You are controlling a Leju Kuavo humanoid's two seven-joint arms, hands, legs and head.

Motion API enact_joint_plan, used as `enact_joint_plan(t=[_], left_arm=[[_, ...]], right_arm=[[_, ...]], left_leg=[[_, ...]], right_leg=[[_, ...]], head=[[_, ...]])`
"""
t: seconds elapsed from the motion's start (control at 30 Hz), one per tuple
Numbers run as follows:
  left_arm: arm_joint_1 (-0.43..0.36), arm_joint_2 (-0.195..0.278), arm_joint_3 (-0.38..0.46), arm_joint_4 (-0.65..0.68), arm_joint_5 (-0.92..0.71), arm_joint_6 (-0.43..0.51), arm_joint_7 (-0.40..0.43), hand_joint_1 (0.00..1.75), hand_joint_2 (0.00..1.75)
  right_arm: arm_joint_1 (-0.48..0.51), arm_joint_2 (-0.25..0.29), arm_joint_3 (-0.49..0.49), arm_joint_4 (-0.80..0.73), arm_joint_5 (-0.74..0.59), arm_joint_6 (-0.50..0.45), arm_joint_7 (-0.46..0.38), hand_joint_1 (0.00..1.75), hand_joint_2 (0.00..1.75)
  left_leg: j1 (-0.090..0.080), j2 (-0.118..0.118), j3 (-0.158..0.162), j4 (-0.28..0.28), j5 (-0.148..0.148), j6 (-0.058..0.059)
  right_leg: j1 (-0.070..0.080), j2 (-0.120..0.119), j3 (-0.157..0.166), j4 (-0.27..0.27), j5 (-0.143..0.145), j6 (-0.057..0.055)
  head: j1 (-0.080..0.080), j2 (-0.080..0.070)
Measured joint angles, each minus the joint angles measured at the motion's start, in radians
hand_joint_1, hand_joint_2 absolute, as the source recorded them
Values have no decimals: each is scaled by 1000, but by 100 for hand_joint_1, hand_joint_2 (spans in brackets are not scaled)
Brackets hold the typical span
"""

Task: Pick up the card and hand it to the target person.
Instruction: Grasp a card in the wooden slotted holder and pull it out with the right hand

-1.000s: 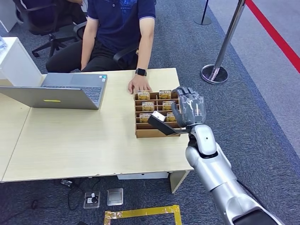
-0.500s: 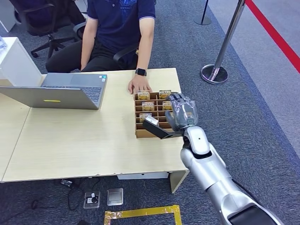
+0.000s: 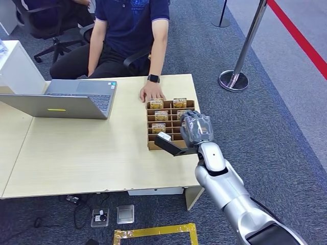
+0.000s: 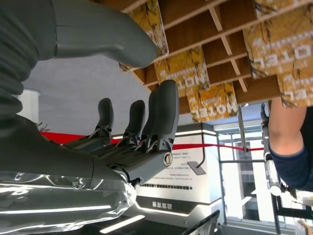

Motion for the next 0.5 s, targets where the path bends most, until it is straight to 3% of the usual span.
enact_joint_plan(t=[0.1, 0.5], left_arm=[[0, -1, 0, 0, -4, -2, 2, 0, 0], [0, -1, -10, 0, -18, 4, 2, 0, 0]], right_arm=[[-1, 0, 0, 26, 1, -8, 1, 93, 175], [-24, 13, -6, 129, 29, -37, 21, 80, 175]], left_leg=[[0, 0, 0, 0, 0, 0], [0, 0, 0, 0, 0, 0]], right_leg=[[0, 0, 0, 0, 0, 0], [0, 0, 0, 0, 0, 0]], head=[[0, 0], [0, 0]])
